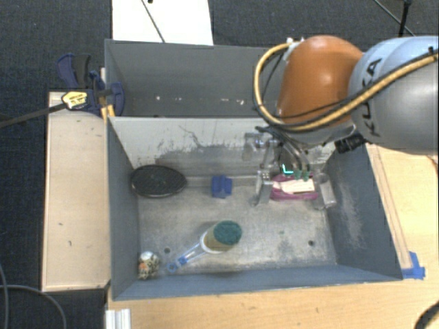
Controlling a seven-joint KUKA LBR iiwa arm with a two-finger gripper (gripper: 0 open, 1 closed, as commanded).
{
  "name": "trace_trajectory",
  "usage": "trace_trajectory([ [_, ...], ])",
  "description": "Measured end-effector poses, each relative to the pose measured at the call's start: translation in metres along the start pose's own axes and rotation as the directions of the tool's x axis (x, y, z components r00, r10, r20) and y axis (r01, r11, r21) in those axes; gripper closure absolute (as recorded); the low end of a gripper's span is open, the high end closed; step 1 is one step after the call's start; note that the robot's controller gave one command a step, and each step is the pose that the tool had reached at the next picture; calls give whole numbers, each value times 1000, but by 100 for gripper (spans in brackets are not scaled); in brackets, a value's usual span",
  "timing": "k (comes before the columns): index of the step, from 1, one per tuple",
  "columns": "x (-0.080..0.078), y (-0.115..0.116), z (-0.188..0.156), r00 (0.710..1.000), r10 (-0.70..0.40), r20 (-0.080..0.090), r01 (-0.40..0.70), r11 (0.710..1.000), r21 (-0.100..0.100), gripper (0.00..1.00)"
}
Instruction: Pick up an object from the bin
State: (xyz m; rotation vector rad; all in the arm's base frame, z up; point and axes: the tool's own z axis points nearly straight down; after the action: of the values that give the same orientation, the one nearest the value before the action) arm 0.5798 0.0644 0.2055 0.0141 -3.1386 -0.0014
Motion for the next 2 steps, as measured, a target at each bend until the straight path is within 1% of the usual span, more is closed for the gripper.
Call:
trace_trajectory([
  [1,47,67,68,987,-160,0,160,987,-1,0],
  [2,87,14,137,979,-202,-5,202,979,2,0],
])
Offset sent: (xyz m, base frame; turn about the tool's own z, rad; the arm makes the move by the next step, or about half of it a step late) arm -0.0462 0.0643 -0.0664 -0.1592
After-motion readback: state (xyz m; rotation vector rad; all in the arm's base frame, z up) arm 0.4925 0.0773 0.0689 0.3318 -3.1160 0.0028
